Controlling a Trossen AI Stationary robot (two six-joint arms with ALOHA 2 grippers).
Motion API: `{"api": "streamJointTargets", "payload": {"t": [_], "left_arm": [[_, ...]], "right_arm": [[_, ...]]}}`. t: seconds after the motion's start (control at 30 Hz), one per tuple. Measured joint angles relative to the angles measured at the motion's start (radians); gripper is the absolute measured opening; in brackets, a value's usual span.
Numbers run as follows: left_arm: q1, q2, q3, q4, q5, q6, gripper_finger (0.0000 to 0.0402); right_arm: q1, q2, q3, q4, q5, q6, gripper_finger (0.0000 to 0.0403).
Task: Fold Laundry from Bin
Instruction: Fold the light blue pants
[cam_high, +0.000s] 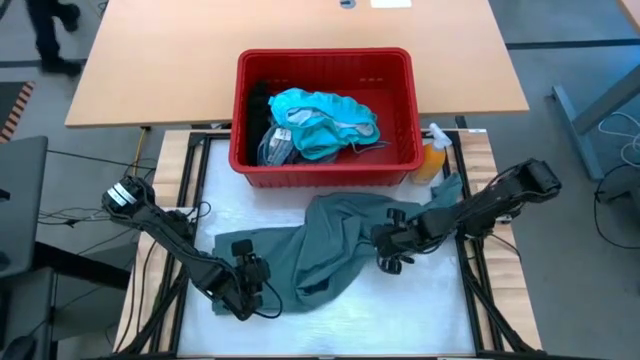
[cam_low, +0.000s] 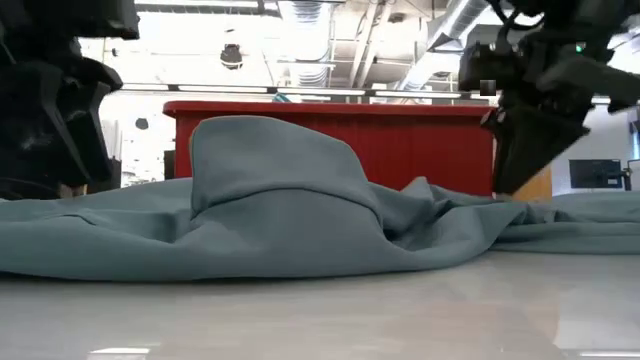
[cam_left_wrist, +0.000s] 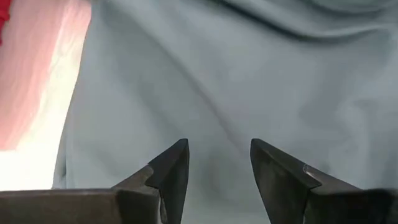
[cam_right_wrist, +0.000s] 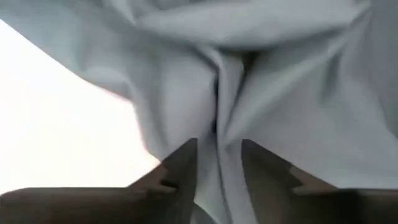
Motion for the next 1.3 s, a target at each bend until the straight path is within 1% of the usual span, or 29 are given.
{"api": "streamJointTargets", "payload": {"t": [0.1, 0.17, 0.23, 0.3, 0.37, 0.47, 0.57, 0.6, 0.67, 0.73, 0.8, 0.93, 1.03, 1.13, 1.17, 1.3], "left_arm": [[0.004, 0.000, -0.073, 0.064, 0.022, -0.025, 0.0162], [0.004, 0.000, -0.137, 0.108, 0.061, -0.052, 0.0162], [0.003, -0.005, -0.201, 0.171, 0.069, -0.089, 0.0162], [0.003, -0.011, -0.253, 0.220, 0.070, -0.133, 0.0162], [-0.002, -0.012, -0.279, 0.254, 0.060, -0.154, 0.0162], [-0.009, -0.011, -0.280, 0.252, 0.064, -0.154, 0.0162], [-0.015, -0.021, -0.275, 0.236, 0.087, -0.149, 0.0162], [-0.016, -0.024, -0.275, 0.230, 0.097, -0.147, 0.0162], [-0.018, -0.044, -0.275, 0.197, 0.131, -0.146, 0.0162], [-0.019, -0.064, -0.276, 0.153, 0.154, -0.150, 0.0162], [-0.019, -0.084, -0.278, 0.111, 0.163, -0.161, 0.0162], [-0.019, -0.118, -0.280, 0.055, 0.165, -0.164, 0.0162], [-0.019, -0.134, -0.282, 0.026, 0.166, -0.165, 0.0162], [-0.019, -0.138, -0.281, 0.006, 0.178, -0.178, 0.0162], [-0.019, -0.138, -0.281, -0.002, 0.185, -0.184, 0.0162], [-0.019, -0.139, -0.280, -0.020, 0.202, -0.189, 0.0162]], "right_arm": [[0.019, -0.026, 0.007, 0.081, 0.041, -0.007, 0.0189], [0.034, -0.019, 0.006, 0.084, 0.073, -0.018, 0.0199], [0.048, 0.015, 0.005, 0.105, 0.079, -0.037, 0.0201], [0.056, 0.055, 0.005, 0.159, 0.090, -0.066, 0.0198], [0.056, 0.109, 0.006, 0.206, 0.137, -0.097, 0.0191], [0.044, 0.179, 0.004, 0.201, 0.211, -0.112, 0.0174], [0.033, 0.197, 0.005, 0.212, 0.219, -0.112, 0.0156], [0.031, 0.198, 0.005, 0.219, 0.212, -0.111, 0.0151], [0.035, 0.189, 0.005, 0.222, 0.158, -0.107, 0.0142], [0.045, 0.183, 0.006, 0.240, 0.093, -0.073, 0.0136], [0.073, 0.191, 0.008, 0.243, 0.055, -0.034, 0.0133], [0.136, 0.273, 0.006, 0.269, 0.054, 0.017, 0.0131], [0.165, 0.339, 0.007, 0.347, 0.066, 0.050, 0.0131], [0.184, 0.380, 0.027, 0.409, 0.025, 0.085, 0.0131], [0.193, 0.382, 0.037, 0.410, 0.000, 0.102, 0.0131], [0.234, 0.338, 0.092, 0.335, -0.170, 0.106, 0.0131]]}}
